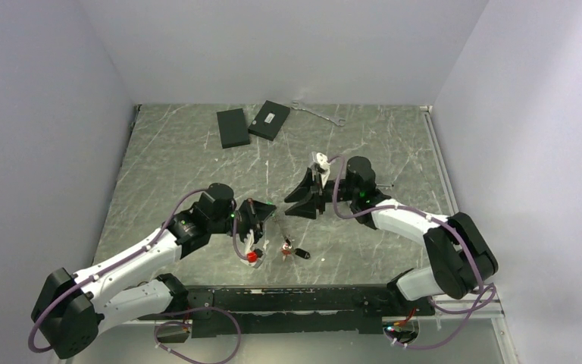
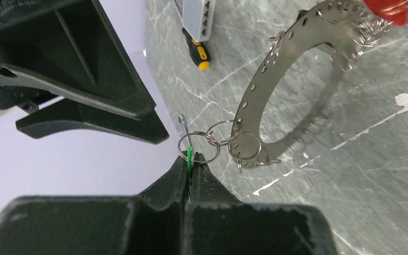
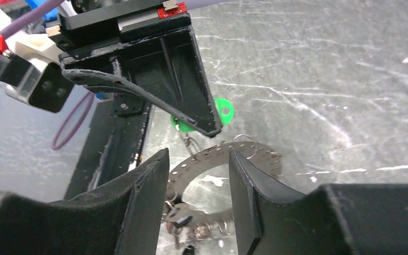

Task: Remove the keys from the keyring

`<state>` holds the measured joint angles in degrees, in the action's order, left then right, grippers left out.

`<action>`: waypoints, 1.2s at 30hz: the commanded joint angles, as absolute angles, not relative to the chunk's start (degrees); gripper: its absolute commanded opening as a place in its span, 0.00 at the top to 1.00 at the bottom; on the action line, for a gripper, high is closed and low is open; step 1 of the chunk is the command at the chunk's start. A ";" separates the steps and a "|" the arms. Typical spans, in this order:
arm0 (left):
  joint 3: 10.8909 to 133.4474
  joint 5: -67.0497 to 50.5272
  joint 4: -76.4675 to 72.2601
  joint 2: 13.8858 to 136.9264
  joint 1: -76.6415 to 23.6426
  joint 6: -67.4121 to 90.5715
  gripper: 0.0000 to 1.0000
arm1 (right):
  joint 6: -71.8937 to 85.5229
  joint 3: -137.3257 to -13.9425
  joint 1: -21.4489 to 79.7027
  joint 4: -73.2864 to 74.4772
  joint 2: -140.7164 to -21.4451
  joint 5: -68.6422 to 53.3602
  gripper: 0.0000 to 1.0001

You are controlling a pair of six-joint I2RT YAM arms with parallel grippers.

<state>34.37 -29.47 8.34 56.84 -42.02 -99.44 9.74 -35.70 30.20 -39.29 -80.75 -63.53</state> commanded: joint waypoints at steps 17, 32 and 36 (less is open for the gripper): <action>37.52 -38.58 8.06 54.56 -41.04 -104.41 1.00 | -19.17 -43.78 34.92 -16.73 -82.25 -67.75 0.49; 37.26 -38.94 8.26 55.02 -41.04 -104.43 1.00 | -10.27 -43.37 35.51 -25.13 -83.05 -68.84 0.53; 37.35 -38.64 8.26 55.19 -41.00 -104.17 1.00 | -9.10 -42.65 35.76 -26.89 -83.14 -68.72 0.57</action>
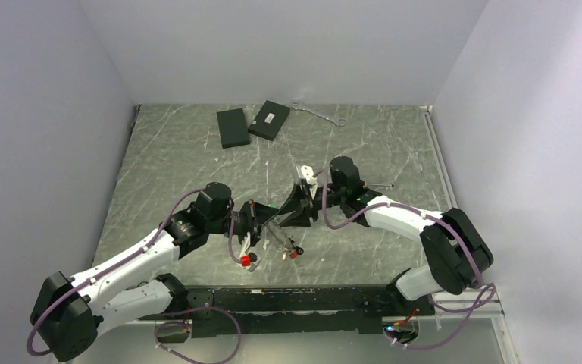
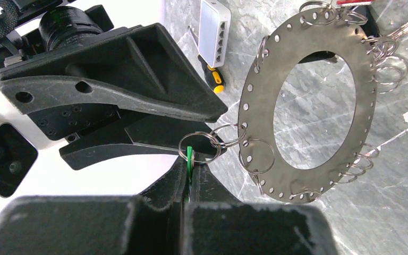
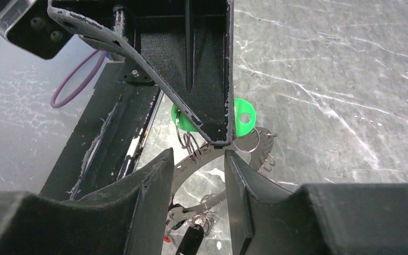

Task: Remove the keys from the keyring

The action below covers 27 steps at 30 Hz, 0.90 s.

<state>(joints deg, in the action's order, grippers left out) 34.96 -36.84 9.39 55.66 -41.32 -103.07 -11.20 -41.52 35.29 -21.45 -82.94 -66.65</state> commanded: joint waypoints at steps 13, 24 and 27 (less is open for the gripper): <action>36.91 -34.91 8.43 54.20 -40.80 -100.66 1.00 | -11.91 -42.24 35.24 -21.96 -81.73 -64.52 1.00; 31.86 -34.04 9.46 53.26 -40.11 -97.29 1.00 | 18.62 -33.57 28.90 -54.94 -82.76 -60.16 1.00; 30.47 -35.28 8.34 53.46 -40.19 -98.98 1.00 | 24.59 -32.51 28.83 -60.67 -84.23 -60.16 1.00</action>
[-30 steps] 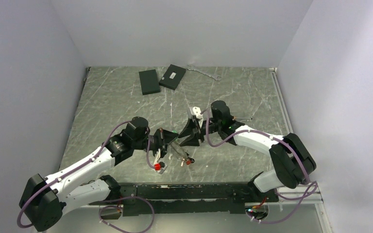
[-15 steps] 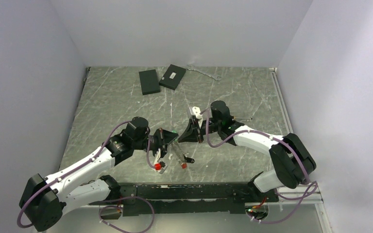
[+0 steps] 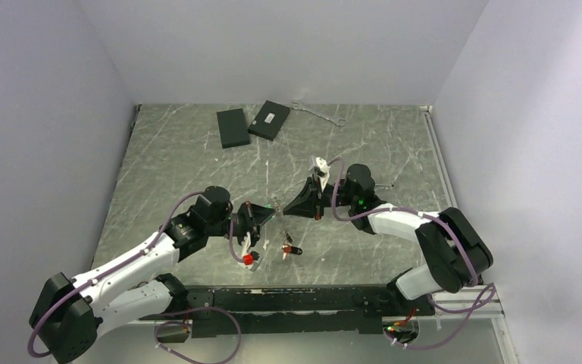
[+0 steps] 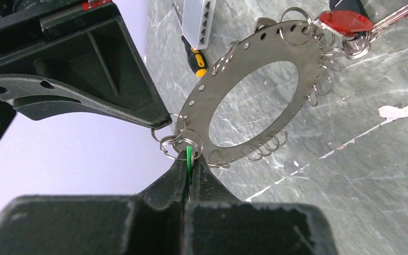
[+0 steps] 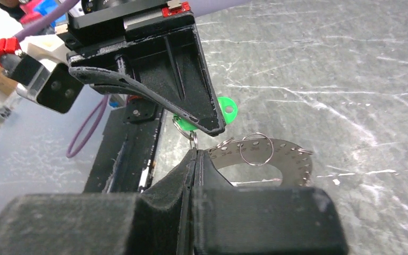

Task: Remove the keys from the keyring

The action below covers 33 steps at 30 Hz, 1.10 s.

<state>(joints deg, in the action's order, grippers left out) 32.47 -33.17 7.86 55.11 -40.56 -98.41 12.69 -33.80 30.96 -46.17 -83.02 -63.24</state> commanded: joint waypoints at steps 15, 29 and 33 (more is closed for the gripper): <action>35.33 -32.56 7.62 55.79 -40.25 -98.74 1.00 | 9.41 -33.14 29.96 -46.56 -81.90 -64.68 1.00; 37.73 -35.82 7.15 58.19 -40.14 -102.96 1.00 | -16.26 -39.94 31.46 -14.34 -79.39 -65.55 0.62; 37.53 -37.17 6.46 57.69 -40.11 -102.52 1.00 | -14.22 -41.45 31.46 -17.72 -79.93 -65.88 0.58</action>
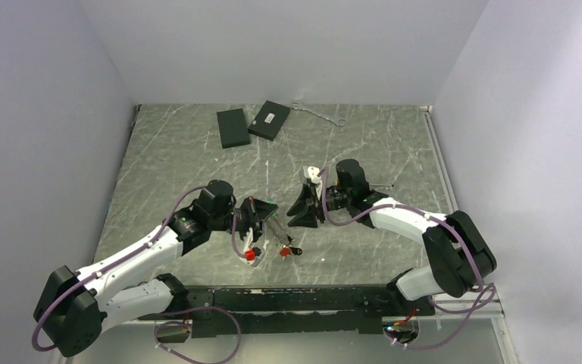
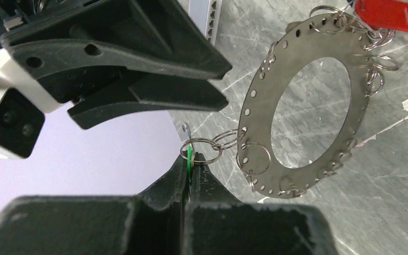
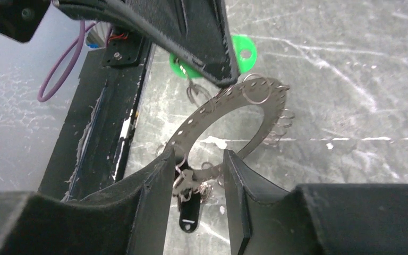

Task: Remove the keys from the keyring

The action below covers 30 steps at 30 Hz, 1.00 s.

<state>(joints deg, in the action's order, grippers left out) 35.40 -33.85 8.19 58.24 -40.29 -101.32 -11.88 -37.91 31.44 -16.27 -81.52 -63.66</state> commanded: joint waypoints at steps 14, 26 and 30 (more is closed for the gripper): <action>36.40 -41.72 8.13 54.96 -40.14 -105.08 1.00 | -9.89 -42.20 35.25 -28.85 -83.77 -68.42 0.42; 36.26 -40.16 9.52 54.84 -40.16 -105.65 1.00 | -7.57 -41.62 36.21 -30.57 -83.87 -68.05 0.71; 36.56 -37.78 9.82 53.87 -40.17 -103.69 1.00 | -14.63 -42.52 36.13 -20.84 -82.57 -66.55 0.90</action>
<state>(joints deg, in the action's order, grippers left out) 35.38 -38.72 10.24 55.96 -40.32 -104.18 -8.03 -40.49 35.83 -27.79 -84.31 -66.94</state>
